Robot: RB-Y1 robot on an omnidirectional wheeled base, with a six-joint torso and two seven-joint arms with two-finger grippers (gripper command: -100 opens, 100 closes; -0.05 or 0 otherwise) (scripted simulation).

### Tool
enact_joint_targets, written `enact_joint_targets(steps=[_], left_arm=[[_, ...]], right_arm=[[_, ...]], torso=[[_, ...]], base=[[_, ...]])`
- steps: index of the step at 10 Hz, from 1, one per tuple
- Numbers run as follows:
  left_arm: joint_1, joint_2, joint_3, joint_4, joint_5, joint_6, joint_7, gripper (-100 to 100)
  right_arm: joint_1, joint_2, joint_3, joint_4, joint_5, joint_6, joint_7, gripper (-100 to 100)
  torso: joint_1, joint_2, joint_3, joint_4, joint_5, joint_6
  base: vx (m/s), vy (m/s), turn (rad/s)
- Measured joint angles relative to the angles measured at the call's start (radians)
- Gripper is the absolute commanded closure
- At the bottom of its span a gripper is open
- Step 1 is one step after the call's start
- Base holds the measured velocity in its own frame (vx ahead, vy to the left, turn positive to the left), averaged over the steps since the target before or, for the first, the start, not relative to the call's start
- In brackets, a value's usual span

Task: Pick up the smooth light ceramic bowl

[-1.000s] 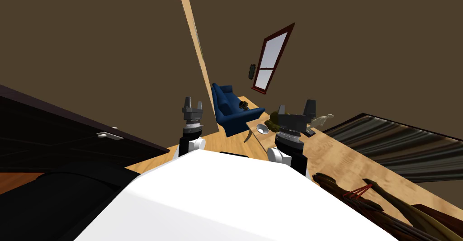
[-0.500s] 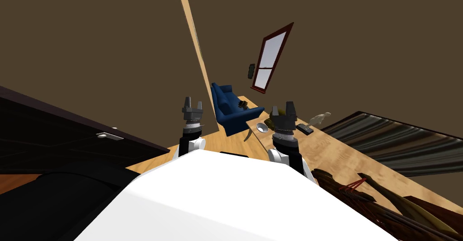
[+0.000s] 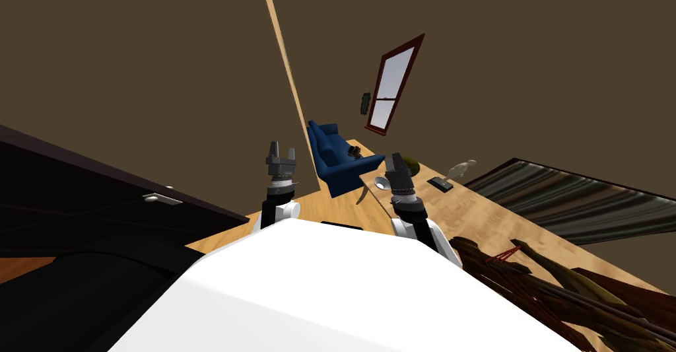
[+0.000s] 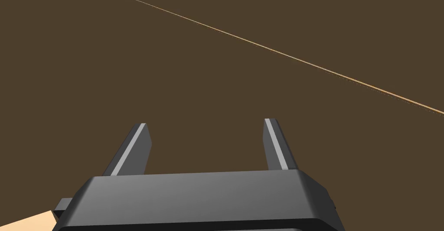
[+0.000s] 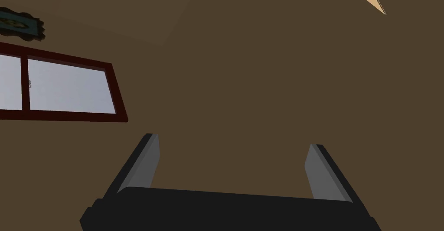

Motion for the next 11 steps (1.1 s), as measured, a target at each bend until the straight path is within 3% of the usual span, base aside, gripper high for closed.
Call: enact_joint_targets(steps=[11], left_arm=[[0.0,0.0,0.0,0.0,0.0,0.0,0.0,0]], right_arm=[[-0.075,-0.247,0.108,0.102,0.29,0.067,0.017,-100]], torso=[[0.0,0.0,0.0,0.0,0.0,0.0]], base=[[-0.061,0.029,-0.034]])
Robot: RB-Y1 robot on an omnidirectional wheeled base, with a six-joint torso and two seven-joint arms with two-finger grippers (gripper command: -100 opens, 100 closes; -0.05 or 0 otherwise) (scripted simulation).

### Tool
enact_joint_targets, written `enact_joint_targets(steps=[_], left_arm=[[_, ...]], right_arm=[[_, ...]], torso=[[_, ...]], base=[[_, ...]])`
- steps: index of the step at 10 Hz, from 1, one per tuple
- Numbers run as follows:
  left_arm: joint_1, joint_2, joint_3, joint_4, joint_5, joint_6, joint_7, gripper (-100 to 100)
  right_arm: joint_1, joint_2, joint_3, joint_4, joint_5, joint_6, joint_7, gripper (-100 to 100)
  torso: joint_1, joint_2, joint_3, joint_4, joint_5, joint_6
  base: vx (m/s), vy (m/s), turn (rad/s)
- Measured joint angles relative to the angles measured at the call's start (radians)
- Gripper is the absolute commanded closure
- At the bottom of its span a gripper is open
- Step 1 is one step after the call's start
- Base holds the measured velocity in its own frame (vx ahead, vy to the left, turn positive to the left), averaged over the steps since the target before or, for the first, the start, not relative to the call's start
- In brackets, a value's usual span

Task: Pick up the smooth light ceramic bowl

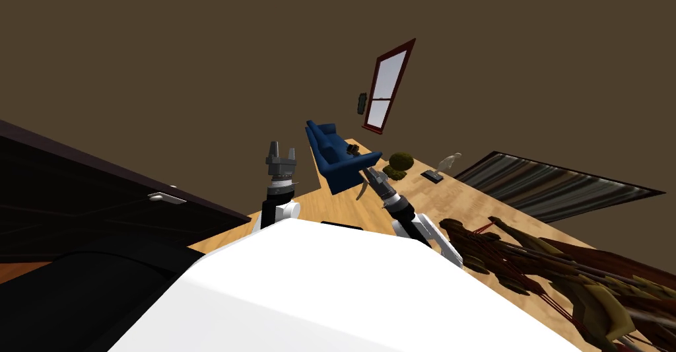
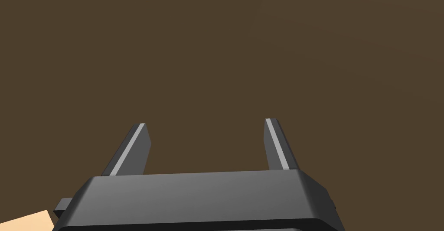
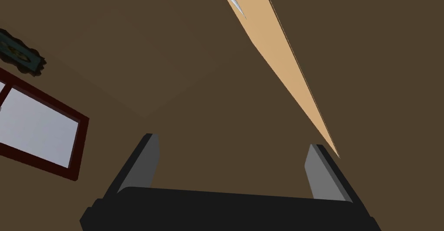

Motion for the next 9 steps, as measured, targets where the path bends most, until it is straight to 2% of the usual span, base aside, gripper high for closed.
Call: enact_joint_targets(steps=[5,6,8,9], left_arm=[[0.0,0.0,0.0,0.0,0.0,0.0,0.0,0],[0.0,0.0,0.0,0.0,0.0,0.0,0.0,0],[0.0,0.0,0.0,0.0,0.0,0.0,0.0,0],[0.0,0.0,0.0,0.0,0.0,0.0,0.0,0]], right_arm=[[-0.033,-0.088,0.064,0.054,0.152,0.029,0.023,-100],[-0.05,-0.109,0.077,0.085,0.182,0.026,0.031,-100],[-0.067,-0.162,0.104,0.089,0.242,0.052,0.03,-100],[-0.068,-0.174,0.109,0.099,0.268,0.055,0.035,-100]], torso=[[0.0,-0.002,-0.001,0.0,0.0,0.0],[-0.001,-0.002,-0.001,0.0,0.0,0.0],[0.0,-0.003,-0.001,0.0,0.0,0.0],[-0.001,-0.003,-0.002,0.0,0.0,0.0]], base=[[-0.051,0.026,-0.034],[-0.033,0.024,-0.021],[-0.031,0.025,-0.027],[-0.019,0.026,-0.032]])
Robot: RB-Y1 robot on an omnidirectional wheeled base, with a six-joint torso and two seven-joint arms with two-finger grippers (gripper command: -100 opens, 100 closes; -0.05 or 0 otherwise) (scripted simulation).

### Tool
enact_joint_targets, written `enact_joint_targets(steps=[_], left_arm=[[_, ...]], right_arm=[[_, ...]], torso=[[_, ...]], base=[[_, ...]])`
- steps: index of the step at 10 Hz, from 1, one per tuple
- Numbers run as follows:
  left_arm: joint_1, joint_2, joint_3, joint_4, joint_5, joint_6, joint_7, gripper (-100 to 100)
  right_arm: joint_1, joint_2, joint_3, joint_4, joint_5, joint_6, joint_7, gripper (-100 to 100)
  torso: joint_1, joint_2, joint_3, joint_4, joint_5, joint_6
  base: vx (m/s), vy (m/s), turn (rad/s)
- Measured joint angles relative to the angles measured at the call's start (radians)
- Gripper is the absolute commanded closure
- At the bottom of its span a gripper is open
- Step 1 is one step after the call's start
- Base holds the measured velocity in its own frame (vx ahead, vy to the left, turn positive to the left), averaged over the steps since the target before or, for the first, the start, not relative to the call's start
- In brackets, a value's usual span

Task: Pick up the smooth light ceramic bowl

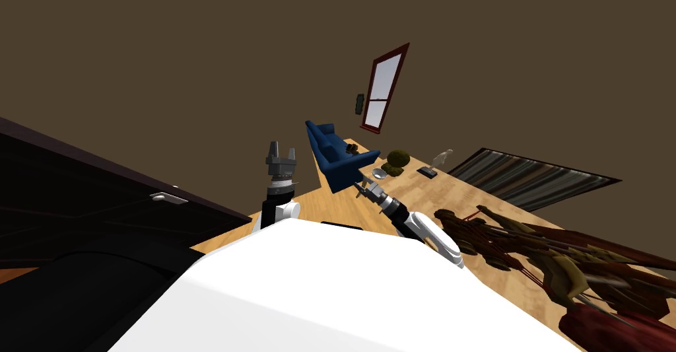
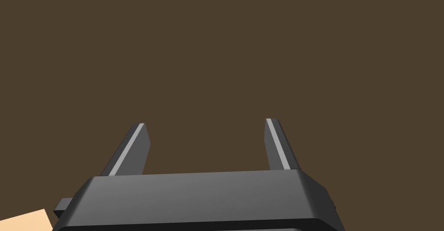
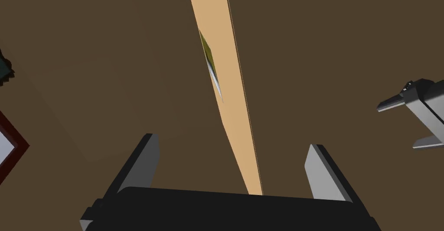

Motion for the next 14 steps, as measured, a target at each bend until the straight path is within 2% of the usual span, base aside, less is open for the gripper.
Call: enact_joint_targets(steps=[2,3,6,7,9,11,14], left_arm=[[0.0,0.0,0.0,0.0,0.0,0.0,0.0,0],[0.0,0.0,0.0,0.0,0.0,0.0,0.0,0],[0.0,0.0,0.0,0.0,0.0,0.0,0.0,0],[0.0,0.0,0.0,0.0,0.0,0.0,0.0,0],[0.0,0.0,0.0,0.0,0.0,0.0,0.0,0],[0.0,0.0,0.0,0.0,0.0,0.0,0.0,0],[0.0,0.0,0.0,0.0,0.0,0.0,0.0,0]], right_arm=[[-0.016,-0.039,0.026,0.024,0.058,0.008,0.013,-100],[-0.037,-0.051,0.036,0.067,0.087,0.002,0.025,-100],[-0.052,-0.114,0.069,0.083,0.165,0.024,0.037,-100],[-0.072,-0.138,0.086,0.107,0.196,0.028,0.043,-100],[-0.076,-0.173,0.093,0.136,0.24,0.021,0.065,-100],[-0.106,-0.21,0.122,0.165,0.29,0.034,0.074,-100],[-0.132,-0.268,0.151,0.227,0.367,0.034,0.119,-100]], torso=[[0.0,-0.001,-0.001,0.0,0.0,0.0],[0.0,-0.001,-0.001,0.0,0.0,0.0],[-0.001,-0.002,-0.001,-0.001,0.0,0.0],[-0.001,-0.003,-0.002,-0.001,0.0,0.0],[-0.001,-0.004,-0.002,-0.001,0.0,0.0],[-0.002,-0.006,-0.003,-0.001,0.0,0.0],[-0.001,-0.007,-0.004,-0.002,0.0,0.0]], base=[[-0.013,0.021,-0.021],[-0.003,0.019,-0.013],[0.01,0.016,-0.019],[0.019,0.012,-0.006],[0.034,0.009,-0.012],[0.067,0.002,-0.011],[0.07,0.007,-0.003]])
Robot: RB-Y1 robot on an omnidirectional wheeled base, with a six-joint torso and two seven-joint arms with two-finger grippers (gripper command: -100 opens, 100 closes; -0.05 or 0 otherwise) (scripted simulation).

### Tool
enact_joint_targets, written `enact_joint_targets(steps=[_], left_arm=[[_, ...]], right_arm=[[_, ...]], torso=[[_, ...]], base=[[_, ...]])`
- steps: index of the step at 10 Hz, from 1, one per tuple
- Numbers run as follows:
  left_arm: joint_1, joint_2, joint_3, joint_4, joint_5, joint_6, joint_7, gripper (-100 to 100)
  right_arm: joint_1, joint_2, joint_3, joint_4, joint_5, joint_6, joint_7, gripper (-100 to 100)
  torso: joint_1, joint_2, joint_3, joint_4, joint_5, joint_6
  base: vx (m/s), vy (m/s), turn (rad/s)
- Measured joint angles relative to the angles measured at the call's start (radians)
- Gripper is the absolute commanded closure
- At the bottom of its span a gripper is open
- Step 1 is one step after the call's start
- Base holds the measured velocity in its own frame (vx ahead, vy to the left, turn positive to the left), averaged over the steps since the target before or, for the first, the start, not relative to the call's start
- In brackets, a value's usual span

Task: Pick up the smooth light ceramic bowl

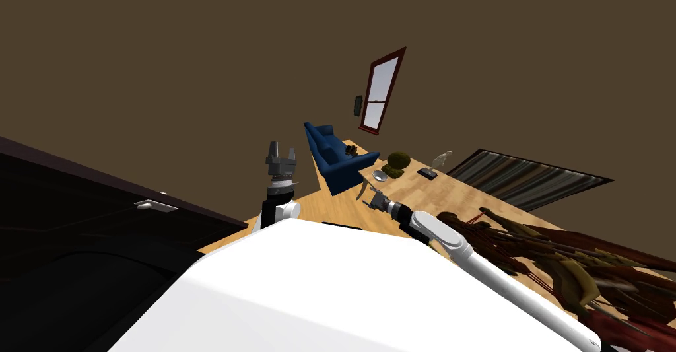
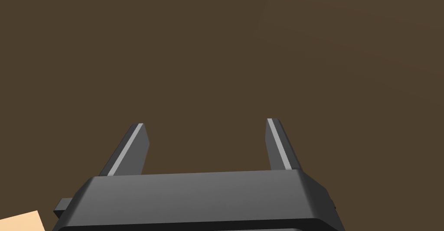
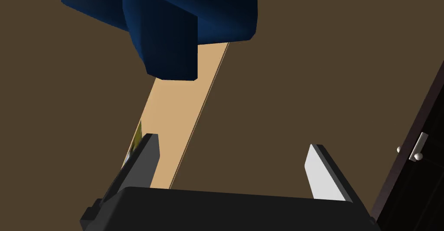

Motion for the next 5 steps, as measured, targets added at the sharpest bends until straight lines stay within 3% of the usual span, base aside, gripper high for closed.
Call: enact_joint_targets(steps=[5], left_arm=[[0.0,0.0,0.0,0.0,0.0,0.0,0.0,0]], right_arm=[[-0.07,-0.075,0.06,0.101,0.113,0.007,0.056,-100]], torso=[[-0.001,-0.003,-0.002,-0.001,0.0,0.0]], base=[[0.124,-0.003,0.006]])
